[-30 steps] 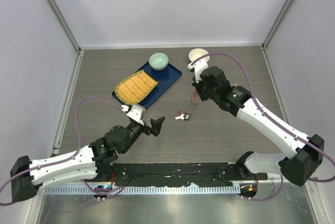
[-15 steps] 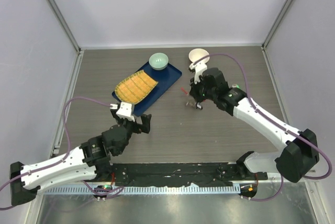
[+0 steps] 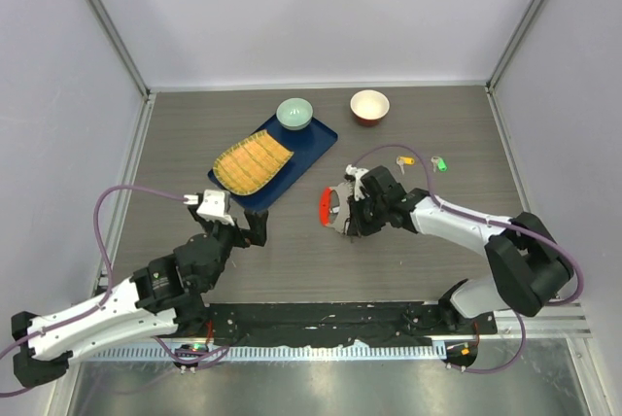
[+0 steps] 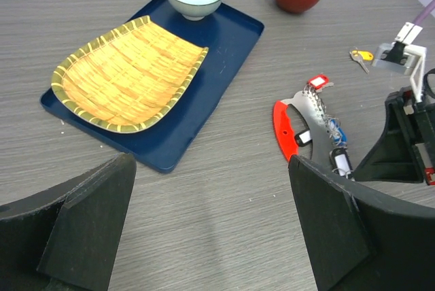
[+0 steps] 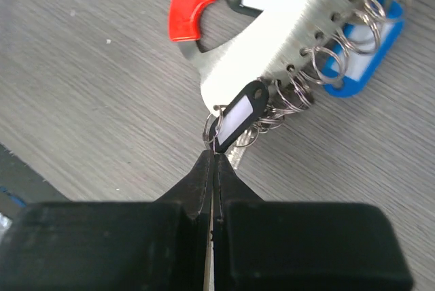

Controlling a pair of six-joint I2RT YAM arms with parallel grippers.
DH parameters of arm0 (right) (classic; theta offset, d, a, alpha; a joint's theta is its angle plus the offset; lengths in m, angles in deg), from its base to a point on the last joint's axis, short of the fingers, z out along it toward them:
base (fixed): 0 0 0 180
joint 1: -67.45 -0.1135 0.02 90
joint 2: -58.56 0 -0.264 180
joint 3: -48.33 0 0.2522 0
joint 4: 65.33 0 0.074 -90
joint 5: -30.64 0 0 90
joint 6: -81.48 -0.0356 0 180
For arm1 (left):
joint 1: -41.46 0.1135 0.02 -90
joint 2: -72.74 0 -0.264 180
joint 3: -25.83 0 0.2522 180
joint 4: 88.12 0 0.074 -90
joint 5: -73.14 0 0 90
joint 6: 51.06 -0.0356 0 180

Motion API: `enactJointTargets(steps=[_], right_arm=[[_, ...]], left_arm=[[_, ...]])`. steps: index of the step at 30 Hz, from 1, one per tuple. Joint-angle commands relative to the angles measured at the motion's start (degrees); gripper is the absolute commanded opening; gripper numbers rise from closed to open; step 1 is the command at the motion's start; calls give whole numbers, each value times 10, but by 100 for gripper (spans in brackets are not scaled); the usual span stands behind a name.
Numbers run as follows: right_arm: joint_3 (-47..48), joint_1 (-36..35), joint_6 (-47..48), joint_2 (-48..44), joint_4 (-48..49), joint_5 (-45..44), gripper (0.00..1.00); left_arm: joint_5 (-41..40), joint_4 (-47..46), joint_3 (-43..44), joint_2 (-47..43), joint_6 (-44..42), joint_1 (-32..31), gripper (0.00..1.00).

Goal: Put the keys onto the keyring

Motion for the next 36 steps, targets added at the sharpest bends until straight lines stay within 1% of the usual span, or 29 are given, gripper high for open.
enactJointTargets(steps=[1,4,5,8,9,10,11,12,13,14,15,16,17,18,19,21,22,24,25,26,27,28,29,30,31,32,33,34,36], right_arm=[[-4,-1,-12,-38,-32,-92,3],[-12,1,-15,-38,-46,-132,7],[-13,0,-17,-39,-48,-140,12],[-15,2,-27,-45,-60,-177,21],[-16,3,-36,-59,-61,-200,23],[-20,3,-41,-71,-61,-215,29],[-23,4,-45,-84,-60,-230,33],[-25,6,-50,-118,-61,-250,38],[-27,8,-55,-134,-60,-288,46],[-27,16,-58,-151,-59,-307,50],[-27,22,-60,-165,-60,-319,55],[-24,29,-63,-187,-60,-334,63],[-20,37,-66,-194,-60,-337,67],[-17,50,-66,-200,-60,-338,72],[-11,55,-66,-212,-60,-348,83],[-4,58,-61,-227,-55,-365,89],[-1,59,-61,-243,-54,-392,98],[1,60,-62,-265,-47,-425,99],[2,61,-61,-276,-44,-441,99],[3,62,-53,-302,-41,-476,99],[5,64,-46,-314,-41,-493,99],[10,64,-37,-329,-41,-514,99],[14,65,-31,-342,-42,-531,99],[17,64,-18,-373,-43,-561,99],[20,64,-13,-390,-44,-571,99],[22,64,-8,-407,-43,-582,99],[24,64,6,-445,-40,-597,99],[24,64,17,-461,-36,-600,99],[24,65,42,-513,-21,-599,99]], left_arm=[[-26,8,13,12,20,2,100],[-22,-7,12,40,22,7,100],[-16,-15,13,56,24,15,100],[13,-28,13,91,37,41,100],[36,-33,12,101,46,50,100],[50,-37,10,108,53,61,100],[68,-43,8,115,60,87,100],[99,-46,6,127,75,101,100],[116,-50,5,133,82,115,100],[133,-58,1,138,90,143,100],[148,-63,0,148,98,158,100],[178,-68,-1,153,113,172,100],[191,-73,-2,158,121,199,100],[203,-76,-1,168,127,212,100],[217,-78,-1,174,145,234,100],[232,-71,5,182,168,257,100],[249,-52,9,189,198,286,100],[276,-38,11,194,234,326,100],[298,-29,7,189,255,378,100],[351,-29,-3,185,297,409,100],[382,-33,-11,181,316,439,100],[407,-38,-16,172,333,493,100],[433,-38,-23,154,344,512,100],[432,-31,-20,142,342,526,100],[422,2,-13,131,335,536,100],[406,23,13,111,325,536,100],[381,43,30,102,294,536,100],[366,84,62,94,280,536,100],[321,119,94,70,235,535,100]])
